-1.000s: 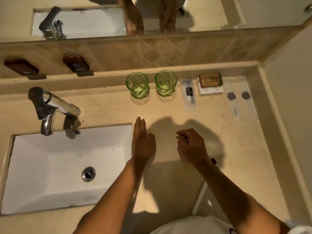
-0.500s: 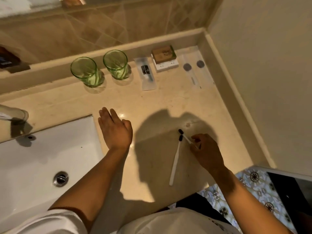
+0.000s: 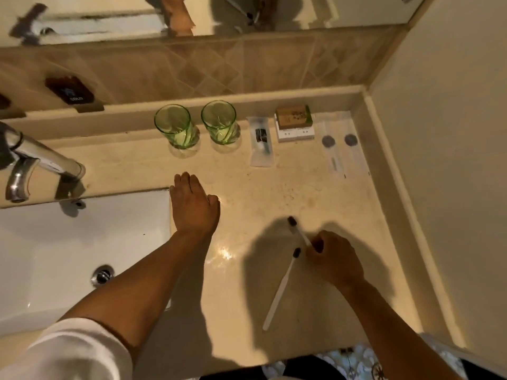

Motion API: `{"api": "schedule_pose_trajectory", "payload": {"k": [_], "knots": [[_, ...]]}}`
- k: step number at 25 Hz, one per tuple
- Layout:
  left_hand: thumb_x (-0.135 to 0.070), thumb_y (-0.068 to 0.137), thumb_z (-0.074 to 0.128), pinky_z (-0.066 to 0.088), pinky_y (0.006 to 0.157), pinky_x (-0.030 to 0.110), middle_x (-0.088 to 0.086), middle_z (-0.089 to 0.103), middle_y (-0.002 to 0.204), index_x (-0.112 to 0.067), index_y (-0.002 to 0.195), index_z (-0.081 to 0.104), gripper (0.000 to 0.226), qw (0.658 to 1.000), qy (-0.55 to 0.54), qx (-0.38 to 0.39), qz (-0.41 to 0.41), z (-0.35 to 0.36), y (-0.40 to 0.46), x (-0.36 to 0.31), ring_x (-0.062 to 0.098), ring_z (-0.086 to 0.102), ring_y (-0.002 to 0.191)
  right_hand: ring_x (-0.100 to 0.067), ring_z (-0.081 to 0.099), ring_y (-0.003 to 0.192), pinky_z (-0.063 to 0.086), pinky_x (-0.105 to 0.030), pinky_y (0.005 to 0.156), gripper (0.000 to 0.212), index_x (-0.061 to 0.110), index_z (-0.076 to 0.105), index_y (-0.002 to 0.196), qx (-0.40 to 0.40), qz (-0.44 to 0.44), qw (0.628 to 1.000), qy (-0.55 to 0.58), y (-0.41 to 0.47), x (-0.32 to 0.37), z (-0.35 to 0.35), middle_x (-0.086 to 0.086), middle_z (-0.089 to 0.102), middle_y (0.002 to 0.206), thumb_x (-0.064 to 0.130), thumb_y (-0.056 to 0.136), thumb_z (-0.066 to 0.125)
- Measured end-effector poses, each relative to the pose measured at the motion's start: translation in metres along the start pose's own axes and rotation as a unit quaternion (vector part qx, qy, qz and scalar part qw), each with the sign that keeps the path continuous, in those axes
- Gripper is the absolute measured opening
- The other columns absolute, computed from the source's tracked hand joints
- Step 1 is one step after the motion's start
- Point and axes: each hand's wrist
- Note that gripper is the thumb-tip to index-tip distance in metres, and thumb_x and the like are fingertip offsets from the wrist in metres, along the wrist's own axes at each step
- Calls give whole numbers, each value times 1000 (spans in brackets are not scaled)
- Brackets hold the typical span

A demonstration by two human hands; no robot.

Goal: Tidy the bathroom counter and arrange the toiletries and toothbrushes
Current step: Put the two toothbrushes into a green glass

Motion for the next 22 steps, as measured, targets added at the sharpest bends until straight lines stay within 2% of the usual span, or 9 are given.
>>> {"api": "schedule_pose_trajectory", "payload": {"k": [2,5,7,9,11,13,15,19,22], "knots": [[-27,91,47,27,118,55,29,41,148,9,140,42,60,1000,20,-22,9,8,18,1,45,34,140,-5,56,64,45,-21,60,15,21,59,82,-34,-37,998,28,26,21,-14,6,62,75,32,90,66],[-31,93,43,20,123,52,28,36,155,6,145,40,64,999,8,-37,24,18,23,5,42,28,147,-7,57,59,43,-20,56,12,19,60,79,-72,-93,982,148,62,64,-33,8,60,65,22,89,67],[-34,93,46,17,125,49,24,34,158,3,147,41,65,999,-1,-40,13,21,26,6,37,24,150,-18,64,62,51,-27,59,10,14,64,83,-76,-139,953,259,91,99,-37,-2,64,66,21,89,66],[-36,92,47,16,125,47,21,33,159,1,147,42,67,999,3,-38,4,18,28,7,34,23,150,-20,65,64,54,-26,61,9,10,67,87,-49,-135,922,360,114,139,-39,-13,67,71,19,89,66],[-37,91,49,17,125,46,19,33,160,-1,147,43,67,999,15,-38,1,17,29,7,33,24,150,-13,65,63,53,-20,60,7,11,69,89,-48,-111,899,421,136,175,-45,-13,71,73,16,87,66],[-38,91,50,14,126,44,16,31,161,-4,148,43,67,1000,8,-30,-2,17,28,5,29,23,151,-14,70,64,56,-27,64,5,13,68,88,-86,-132,872,463,151,199,-54,-7,74,70,18,87,69],[-38,91,50,12,127,42,14,30,162,-5,149,42,67,999,6,-32,-7,19,28,6,27,21,152,-18,73,64,57,-31,62,8,13,65,87,-118,-156,833,518,169,212,-61,-9,76,72,19,88,69],[-37,90,53,13,127,42,13,32,162,-6,148,44,67,999,-2,-39,-12,19,30,5,24,20,153,-26,76,68,61,-39,65,12,11,62,88,-147,-183,806,543,199,227,-66,-14,75,75,21,92,67],[-36,88,53,13,127,40,11,34,161,-7,148,45,67,999,-7,-43,-14,19,28,5,23,21,153,-22,74,63,62,-39,64,16,9,64,89,-140,-182,829,510,218,236,-56,-10,74,71,25,91,67]]}}
Point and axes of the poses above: each hand's wrist, its own y-axis towards the middle knuckle, its own z-axis out of the palm, x = y × z
